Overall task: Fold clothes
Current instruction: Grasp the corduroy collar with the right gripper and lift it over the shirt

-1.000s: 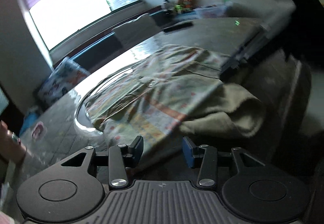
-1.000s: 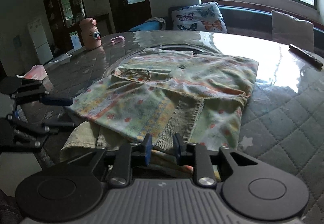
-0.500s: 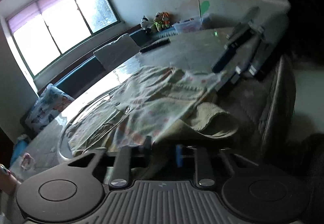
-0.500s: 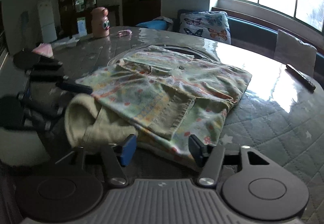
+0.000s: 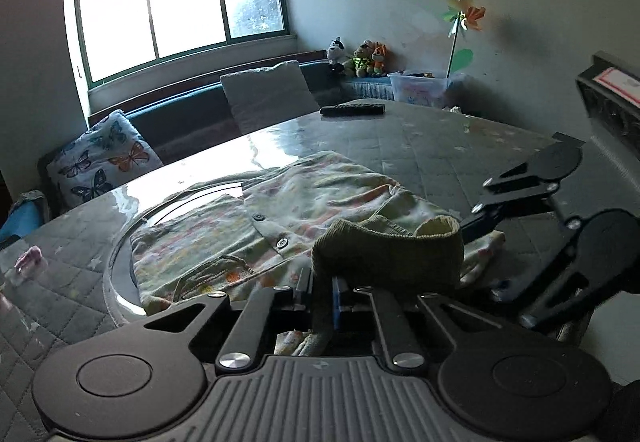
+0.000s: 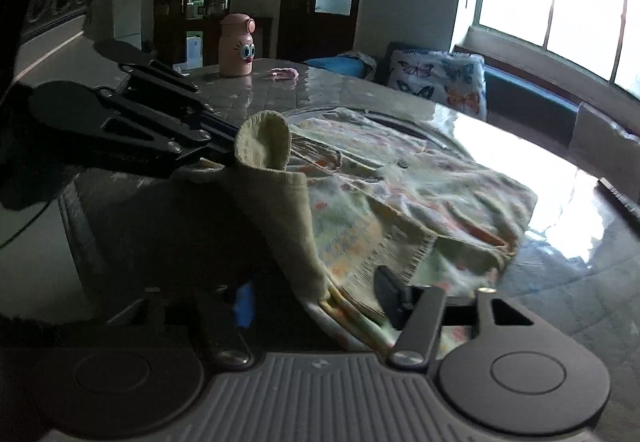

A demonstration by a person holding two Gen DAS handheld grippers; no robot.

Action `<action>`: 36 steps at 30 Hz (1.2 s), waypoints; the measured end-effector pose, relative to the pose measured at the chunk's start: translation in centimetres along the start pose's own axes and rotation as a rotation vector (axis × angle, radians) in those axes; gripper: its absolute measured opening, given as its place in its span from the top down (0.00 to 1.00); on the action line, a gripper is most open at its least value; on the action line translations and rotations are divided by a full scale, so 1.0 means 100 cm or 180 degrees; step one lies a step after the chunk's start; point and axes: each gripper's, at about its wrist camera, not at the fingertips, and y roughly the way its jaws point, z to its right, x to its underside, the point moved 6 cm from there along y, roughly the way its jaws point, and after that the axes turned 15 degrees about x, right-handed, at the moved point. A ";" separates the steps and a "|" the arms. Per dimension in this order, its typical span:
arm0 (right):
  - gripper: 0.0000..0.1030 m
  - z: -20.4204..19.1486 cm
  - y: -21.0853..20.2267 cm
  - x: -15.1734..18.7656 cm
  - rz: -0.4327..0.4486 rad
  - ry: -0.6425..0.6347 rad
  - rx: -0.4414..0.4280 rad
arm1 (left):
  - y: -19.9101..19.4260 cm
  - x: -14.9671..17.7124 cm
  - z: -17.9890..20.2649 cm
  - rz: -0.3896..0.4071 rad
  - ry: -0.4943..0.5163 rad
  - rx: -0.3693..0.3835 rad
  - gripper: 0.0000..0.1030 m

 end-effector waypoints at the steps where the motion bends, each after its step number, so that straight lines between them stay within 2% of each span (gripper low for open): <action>1: 0.70 0.001 0.002 -0.002 -0.0025 0.0059 -0.0038 | -0.002 0.002 0.000 -0.0018 0.0000 -0.0002 0.87; 4: 0.82 0.007 0.006 -0.008 -0.0099 0.0254 -0.0136 | -0.010 0.011 0.002 -0.0051 0.0024 -0.0032 0.83; 6: 0.83 0.011 0.004 -0.015 -0.0071 0.0316 -0.0153 | -0.017 0.016 0.004 -0.0067 0.0055 -0.0080 0.71; 7: 0.84 0.012 0.003 -0.018 -0.0051 0.0335 -0.0152 | -0.021 0.020 0.005 -0.0073 0.0090 -0.0146 0.57; 8: 0.84 0.013 0.003 -0.021 -0.0030 0.0347 -0.0146 | -0.024 0.023 0.006 -0.0079 0.0126 -0.0204 0.51; 16: 0.86 0.029 0.003 -0.041 0.0071 0.0589 -0.0077 | -0.027 0.046 -0.008 -0.0277 0.0414 -0.0707 0.51; 18: 0.86 0.030 0.002 -0.042 0.0099 0.0596 -0.0061 | -0.025 0.047 -0.013 -0.0296 0.0478 -0.0794 0.52; 20: 0.87 0.030 0.002 -0.043 0.0121 0.0596 -0.0037 | -0.024 0.049 -0.018 -0.0294 0.0560 -0.0870 0.68; 21: 0.87 0.030 0.002 -0.042 0.0129 0.0597 -0.0025 | -0.024 0.049 -0.019 -0.0290 0.0595 -0.0898 0.71; 23: 0.89 0.030 0.000 -0.041 0.0151 0.0606 -0.0012 | -0.026 0.049 -0.021 -0.0256 0.0612 -0.0915 0.85; 25: 0.90 0.029 -0.003 -0.041 0.0184 0.0615 0.0002 | -0.033 0.046 -0.019 -0.0199 0.0606 -0.0896 0.90; 30: 0.91 0.030 -0.030 -0.043 0.0305 0.0621 -0.0027 | -0.060 0.034 -0.002 -0.0114 0.0551 -0.0721 0.91; 36: 0.91 0.024 -0.093 -0.038 0.0328 0.0494 -0.0225 | -0.111 0.027 0.042 -0.0196 0.0393 -0.0284 0.91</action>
